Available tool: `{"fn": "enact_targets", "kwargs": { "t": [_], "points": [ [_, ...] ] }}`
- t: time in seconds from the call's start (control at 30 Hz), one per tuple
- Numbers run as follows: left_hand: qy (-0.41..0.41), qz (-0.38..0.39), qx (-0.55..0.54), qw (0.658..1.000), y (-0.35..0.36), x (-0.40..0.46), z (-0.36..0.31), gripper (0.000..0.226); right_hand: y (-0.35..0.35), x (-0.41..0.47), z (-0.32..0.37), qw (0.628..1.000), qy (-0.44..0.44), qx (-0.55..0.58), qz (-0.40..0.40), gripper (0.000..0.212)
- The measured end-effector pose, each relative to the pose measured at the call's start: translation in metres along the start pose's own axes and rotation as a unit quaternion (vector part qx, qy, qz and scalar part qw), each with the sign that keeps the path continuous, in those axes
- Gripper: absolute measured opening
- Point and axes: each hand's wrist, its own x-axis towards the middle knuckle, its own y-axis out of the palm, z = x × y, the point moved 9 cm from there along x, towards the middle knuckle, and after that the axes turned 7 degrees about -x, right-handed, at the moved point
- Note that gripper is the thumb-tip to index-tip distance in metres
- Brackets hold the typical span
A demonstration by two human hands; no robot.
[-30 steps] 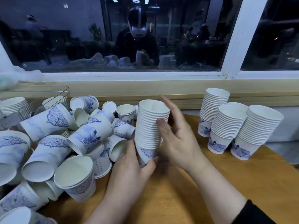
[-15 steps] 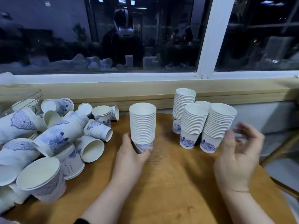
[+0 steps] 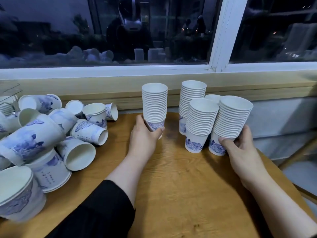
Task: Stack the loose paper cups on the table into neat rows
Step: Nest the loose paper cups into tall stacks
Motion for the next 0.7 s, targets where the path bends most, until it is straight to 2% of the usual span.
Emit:
{"fn": "enact_targets", "kwargs": {
  "t": [0.27, 0.43, 0.53, 0.57, 0.63, 0.7],
  "points": [
    [0.021, 0.04, 0.011, 0.999, 0.023, 0.031, 0.0, 0.056, 0.011, 0.008, 0.003, 0.999, -0.022, -0.007, 0.03, 0.05],
    [0.036, 0.059, 0.015, 0.998, 0.03, 0.035, 0.0, 0.061, 0.013, 0.007, 0.003, 0.999, -0.025, -0.002, 0.031, 0.065],
    [0.023, 0.061, 0.006, 0.998, 0.026, 0.032, 0.007, 0.083, 0.012, 0.003, 0.009, 0.999, -0.029, -0.006, 0.023, 0.073],
    [0.015, 0.058, 0.003, 0.998, 0.022, 0.03, 0.009, 0.091, 0.01, 0.002, 0.01, 0.999, -0.031, -0.009, 0.014, 0.08],
    [0.013, 0.043, 0.0, 0.999, 0.012, 0.021, 0.008, 0.094, 0.001, 0.0, 0.013, 0.998, -0.037, -0.021, -0.036, 0.095],
    [0.028, 0.022, -0.009, 0.999, -0.002, 0.006, 0.004, 0.081, -0.019, -0.007, 0.026, 0.986, -0.075, -0.027, -0.144, 0.089]
  ]
}}
